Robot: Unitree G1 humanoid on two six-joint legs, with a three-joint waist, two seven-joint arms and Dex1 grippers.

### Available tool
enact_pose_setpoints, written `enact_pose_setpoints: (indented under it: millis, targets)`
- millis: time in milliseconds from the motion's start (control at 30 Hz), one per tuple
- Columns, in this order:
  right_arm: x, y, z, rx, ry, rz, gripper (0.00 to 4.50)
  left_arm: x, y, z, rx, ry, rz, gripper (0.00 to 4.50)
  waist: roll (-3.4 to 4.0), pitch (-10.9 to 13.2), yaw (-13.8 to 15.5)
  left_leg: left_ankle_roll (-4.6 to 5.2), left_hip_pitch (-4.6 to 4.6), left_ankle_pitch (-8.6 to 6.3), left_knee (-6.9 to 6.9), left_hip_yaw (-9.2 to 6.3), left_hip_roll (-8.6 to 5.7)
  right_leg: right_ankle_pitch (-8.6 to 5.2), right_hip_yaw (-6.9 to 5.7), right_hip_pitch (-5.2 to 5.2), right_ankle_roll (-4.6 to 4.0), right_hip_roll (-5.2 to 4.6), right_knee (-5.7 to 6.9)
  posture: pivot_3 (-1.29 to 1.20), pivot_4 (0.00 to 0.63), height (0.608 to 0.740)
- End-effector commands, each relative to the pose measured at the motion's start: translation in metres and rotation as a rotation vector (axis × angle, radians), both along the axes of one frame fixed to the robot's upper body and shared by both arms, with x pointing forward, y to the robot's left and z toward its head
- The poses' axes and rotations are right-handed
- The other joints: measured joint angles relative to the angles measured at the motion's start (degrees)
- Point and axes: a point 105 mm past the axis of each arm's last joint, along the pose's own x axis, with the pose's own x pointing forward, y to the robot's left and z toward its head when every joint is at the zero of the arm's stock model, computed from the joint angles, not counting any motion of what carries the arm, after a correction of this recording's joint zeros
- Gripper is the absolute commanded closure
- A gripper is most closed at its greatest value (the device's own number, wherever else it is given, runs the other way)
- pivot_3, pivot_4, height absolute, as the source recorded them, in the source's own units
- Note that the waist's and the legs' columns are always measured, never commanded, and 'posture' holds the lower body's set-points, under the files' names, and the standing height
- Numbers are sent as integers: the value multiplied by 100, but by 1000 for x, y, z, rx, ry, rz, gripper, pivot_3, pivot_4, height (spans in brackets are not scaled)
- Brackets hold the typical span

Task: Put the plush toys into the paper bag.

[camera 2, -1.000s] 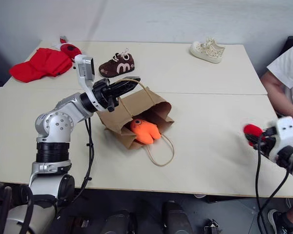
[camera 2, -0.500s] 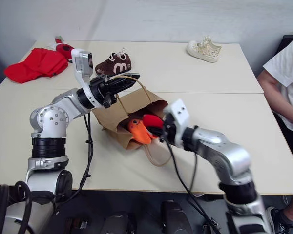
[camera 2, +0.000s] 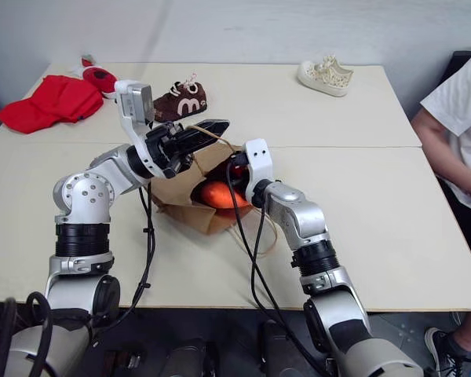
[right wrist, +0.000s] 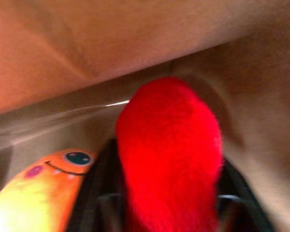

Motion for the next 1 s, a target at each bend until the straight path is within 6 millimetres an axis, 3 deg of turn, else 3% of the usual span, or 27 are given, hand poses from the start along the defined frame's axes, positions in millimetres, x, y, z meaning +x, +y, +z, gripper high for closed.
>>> enact_pose_setpoints:
  millis: [33,167,500,700,800,900,1000]
  targets:
    - [-9,4,27,53,-61,59,1444,-8,5,13,-29,-64,-4,4500,0,0,-12,0,0,0,-1,0,0,0,0,0,0,0,0,0,150,740]
    - [-27,-12,30,66,9,111,58,-6,8,14,-41,-67,23,4500,0,0,-2,0,-3,0,-3,-4,1,0,-2,-1,0,-2,-2,0,150,740]
    - [-70,-54,37,53,135,305,21,-6,9,12,-59,-60,45,4500,0,0,27,1,-4,-1,-2,-6,-3,0,-4,-1,0,-3,-6,0,150,740]
    - [-111,-117,4,31,321,271,21,-7,11,13,-62,-65,50,4500,0,0,156,6,-10,-4,-6,-9,-4,0,-7,0,0,-4,-38,0,150,740]
    - [-120,-132,-10,52,391,230,21,-7,12,14,-70,-63,49,4500,-1,1,153,8,-7,-4,-2,-5,-6,1,-3,2,3,-4,-44,0,150,740]
    - [-114,-135,-33,65,455,159,21,-7,9,11,-66,-55,43,4500,-1,1,143,4,5,-2,-2,1,-6,2,6,5,2,2,-29,0,150,740]
    - [-113,-122,-39,107,487,195,21,-6,7,11,-63,-52,40,4500,-1,0,142,2,7,-1,-2,3,-6,3,9,5,0,4,-26,0,150,740]
